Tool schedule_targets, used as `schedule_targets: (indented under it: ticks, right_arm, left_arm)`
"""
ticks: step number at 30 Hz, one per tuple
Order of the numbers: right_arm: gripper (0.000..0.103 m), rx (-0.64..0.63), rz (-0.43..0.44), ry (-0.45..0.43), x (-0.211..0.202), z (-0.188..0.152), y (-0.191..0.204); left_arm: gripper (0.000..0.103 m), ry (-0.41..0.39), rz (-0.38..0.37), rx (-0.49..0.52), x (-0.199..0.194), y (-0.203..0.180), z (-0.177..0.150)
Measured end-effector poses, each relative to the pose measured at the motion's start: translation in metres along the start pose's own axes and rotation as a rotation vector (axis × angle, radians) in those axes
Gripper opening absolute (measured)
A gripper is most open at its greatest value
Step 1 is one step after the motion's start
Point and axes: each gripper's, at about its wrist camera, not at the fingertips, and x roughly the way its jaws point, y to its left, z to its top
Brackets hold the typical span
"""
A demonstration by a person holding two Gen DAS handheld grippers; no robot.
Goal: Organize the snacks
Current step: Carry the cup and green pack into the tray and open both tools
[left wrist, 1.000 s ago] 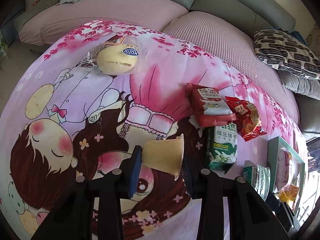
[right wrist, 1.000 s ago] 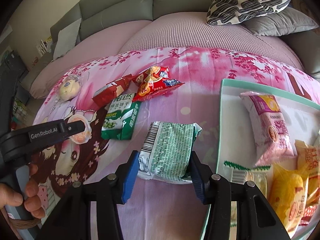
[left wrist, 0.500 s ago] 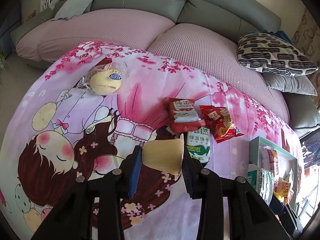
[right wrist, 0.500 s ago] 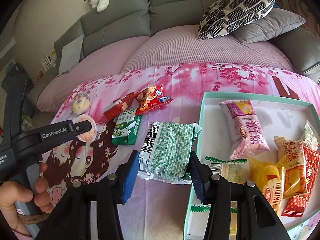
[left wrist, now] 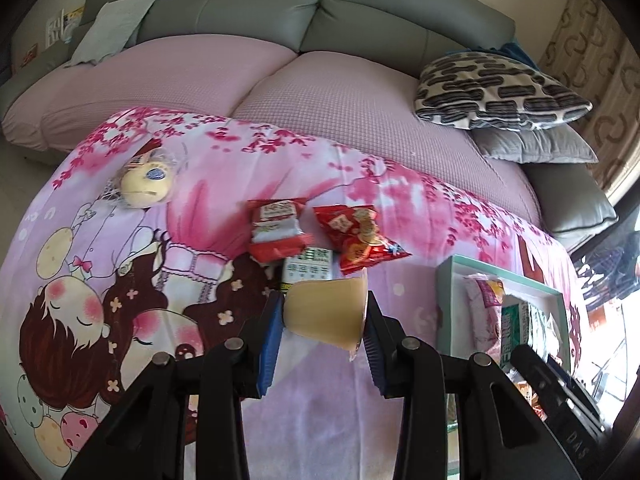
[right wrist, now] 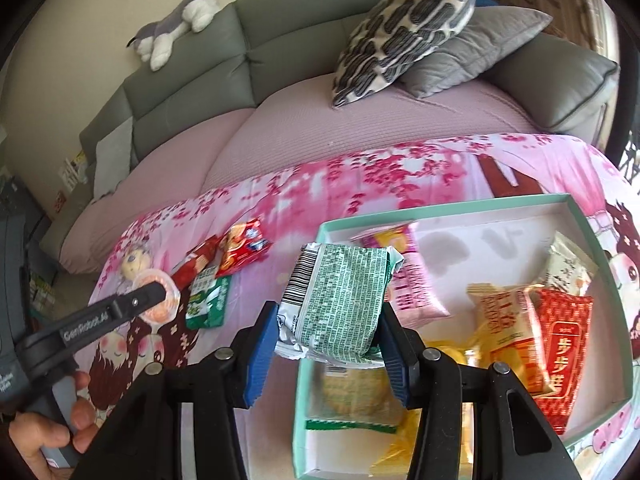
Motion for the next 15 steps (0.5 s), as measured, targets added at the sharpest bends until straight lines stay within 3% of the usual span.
schedule_targets:
  ticks: [15]
  right_arm:
    - [0.052, 0.16, -0.098, -0.056, -0.021, 0.016, -0.076]
  left_arm:
    - [0.039, 0.044, -0.085, 0.204, 0.01, -0.086, -0.015]
